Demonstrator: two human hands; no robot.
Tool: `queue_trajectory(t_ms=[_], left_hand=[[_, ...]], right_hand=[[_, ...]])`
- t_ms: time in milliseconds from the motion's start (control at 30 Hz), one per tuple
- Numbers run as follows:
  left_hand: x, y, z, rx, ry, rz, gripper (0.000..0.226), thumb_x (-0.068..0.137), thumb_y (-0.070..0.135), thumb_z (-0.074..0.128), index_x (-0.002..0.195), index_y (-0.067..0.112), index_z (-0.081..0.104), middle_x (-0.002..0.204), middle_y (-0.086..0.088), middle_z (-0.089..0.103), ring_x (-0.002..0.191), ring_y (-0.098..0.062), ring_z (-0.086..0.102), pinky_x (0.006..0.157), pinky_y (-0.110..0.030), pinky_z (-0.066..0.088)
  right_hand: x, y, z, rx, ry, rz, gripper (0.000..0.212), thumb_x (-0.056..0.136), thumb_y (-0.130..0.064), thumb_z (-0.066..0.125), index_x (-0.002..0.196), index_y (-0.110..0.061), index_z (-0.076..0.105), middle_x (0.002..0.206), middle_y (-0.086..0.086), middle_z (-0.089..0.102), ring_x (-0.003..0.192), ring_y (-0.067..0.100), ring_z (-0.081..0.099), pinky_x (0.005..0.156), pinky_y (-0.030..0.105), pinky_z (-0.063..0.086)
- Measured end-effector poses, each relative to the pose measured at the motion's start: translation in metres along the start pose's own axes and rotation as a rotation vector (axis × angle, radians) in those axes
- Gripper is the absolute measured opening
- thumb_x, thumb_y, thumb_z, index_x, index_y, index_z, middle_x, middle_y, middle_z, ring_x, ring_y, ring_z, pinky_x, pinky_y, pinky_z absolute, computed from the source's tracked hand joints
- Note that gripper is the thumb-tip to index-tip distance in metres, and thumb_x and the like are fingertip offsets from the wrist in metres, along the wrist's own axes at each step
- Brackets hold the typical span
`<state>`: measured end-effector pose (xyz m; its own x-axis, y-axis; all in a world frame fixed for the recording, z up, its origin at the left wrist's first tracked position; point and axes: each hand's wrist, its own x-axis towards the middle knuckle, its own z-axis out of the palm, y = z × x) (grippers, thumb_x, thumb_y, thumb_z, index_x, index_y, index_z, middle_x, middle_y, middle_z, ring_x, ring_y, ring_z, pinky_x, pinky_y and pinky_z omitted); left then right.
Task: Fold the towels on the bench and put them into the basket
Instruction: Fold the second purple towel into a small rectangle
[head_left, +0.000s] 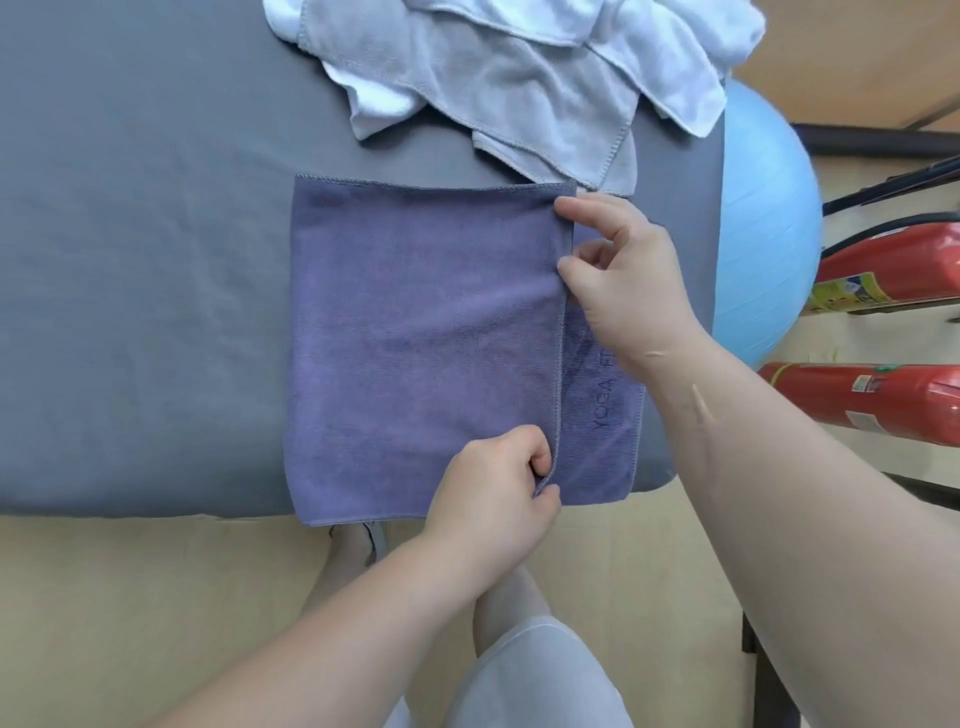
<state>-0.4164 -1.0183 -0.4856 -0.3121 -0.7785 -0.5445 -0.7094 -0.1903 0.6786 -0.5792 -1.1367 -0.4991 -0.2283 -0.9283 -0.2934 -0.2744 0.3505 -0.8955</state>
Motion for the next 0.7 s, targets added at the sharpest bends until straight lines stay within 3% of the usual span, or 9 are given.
queue_trajectory(t_ms=[167,367,500,567,633,700], left_hand=[[-0.001,0.023,0.006,0.001,0.053,0.048,0.017,0.068,0.009,0.062,0.074,0.019,0.049,0.057,0.001,0.052,0.06,-0.022,0.051,0.055,-0.041,0.047],[-0.002,0.046,0.024,-0.023,0.007,0.119,0.02,0.07,0.007,0.061,0.073,0.019,0.046,0.056,0.0,0.051,0.058,-0.021,0.048,0.054,-0.041,0.045],[0.014,0.044,0.044,-0.008,-0.082,0.079,0.016,0.071,0.01,0.06,0.073,0.019,0.047,0.058,0.002,0.053,0.06,-0.02,0.051,0.057,-0.041,0.049],[0.022,0.038,0.051,0.037,-0.162,0.051,0.018,0.073,0.018,0.066,0.076,0.021,0.048,0.06,0.005,0.054,0.064,-0.02,0.055,0.061,-0.041,0.051],[0.025,0.034,0.051,0.076,-0.26,0.019,0.028,0.076,0.04,0.074,0.083,0.024,0.053,0.064,0.009,0.056,0.069,-0.016,0.058,0.065,-0.039,0.053],[0.023,0.032,0.044,0.027,-0.273,0.008,0.036,0.078,0.059,0.069,0.086,0.027,0.056,0.065,0.009,0.059,0.069,-0.012,0.059,0.066,-0.036,0.053]], right_hand=[[-0.001,-0.006,-0.021,0.044,0.021,-0.047,0.056,0.076,0.007,0.052,0.122,-0.02,0.068,0.127,-0.01,0.059,0.071,0.009,0.056,0.073,0.033,0.054],[-0.002,-0.007,-0.049,0.079,0.101,-0.064,0.057,0.071,0.003,0.05,0.119,-0.023,0.067,0.125,-0.01,0.06,0.078,0.016,0.058,0.071,0.022,0.047],[-0.003,0.019,-0.062,0.013,0.139,-0.002,0.057,0.072,0.003,0.051,0.122,-0.018,0.068,0.125,-0.006,0.06,0.071,0.008,0.053,0.072,0.018,0.045],[-0.004,0.033,-0.064,-0.092,0.138,0.043,0.056,0.071,-0.001,0.052,0.123,-0.015,0.068,0.124,-0.004,0.06,0.066,0.001,0.05,0.075,0.016,0.044],[-0.007,0.044,-0.064,-0.247,0.119,0.067,0.054,0.073,-0.001,0.054,0.124,-0.011,0.067,0.123,-0.002,0.056,0.067,-0.001,0.05,0.08,0.013,0.042],[-0.009,0.047,-0.059,-0.354,0.116,0.057,0.052,0.078,-0.006,0.058,0.13,-0.009,0.063,0.125,-0.001,0.05,0.08,0.005,0.053,0.089,0.018,0.043]])
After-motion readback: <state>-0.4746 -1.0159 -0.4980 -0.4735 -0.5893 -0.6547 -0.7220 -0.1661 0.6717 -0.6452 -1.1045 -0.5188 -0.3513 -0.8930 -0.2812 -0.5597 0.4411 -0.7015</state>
